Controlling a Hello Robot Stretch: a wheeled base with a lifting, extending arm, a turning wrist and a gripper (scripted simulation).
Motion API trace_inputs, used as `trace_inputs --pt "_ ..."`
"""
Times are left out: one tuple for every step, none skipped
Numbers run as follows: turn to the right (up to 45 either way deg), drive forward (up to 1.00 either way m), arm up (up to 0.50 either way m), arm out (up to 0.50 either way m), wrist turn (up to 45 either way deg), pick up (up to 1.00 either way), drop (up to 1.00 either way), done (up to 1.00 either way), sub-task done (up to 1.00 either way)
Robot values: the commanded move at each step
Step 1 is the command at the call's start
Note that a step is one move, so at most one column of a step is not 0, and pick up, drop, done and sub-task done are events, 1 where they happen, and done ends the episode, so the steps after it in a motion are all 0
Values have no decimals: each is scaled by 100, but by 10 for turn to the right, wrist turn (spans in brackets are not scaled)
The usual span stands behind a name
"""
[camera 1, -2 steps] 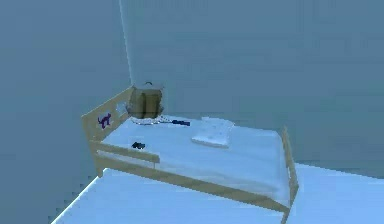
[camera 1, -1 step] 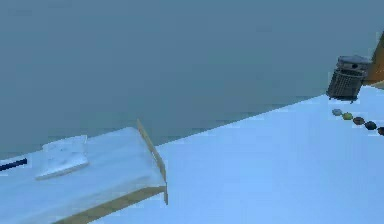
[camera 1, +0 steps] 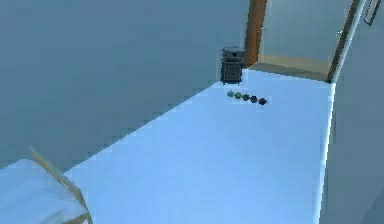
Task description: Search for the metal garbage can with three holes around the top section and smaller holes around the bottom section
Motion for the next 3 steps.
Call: trace_inputs --pt "0 60 0 0 0 0 0 0 0" --pt "270 0 0 0 0 0 0 0 0" --pt "0 15 0 0 0 0 0 0 0"
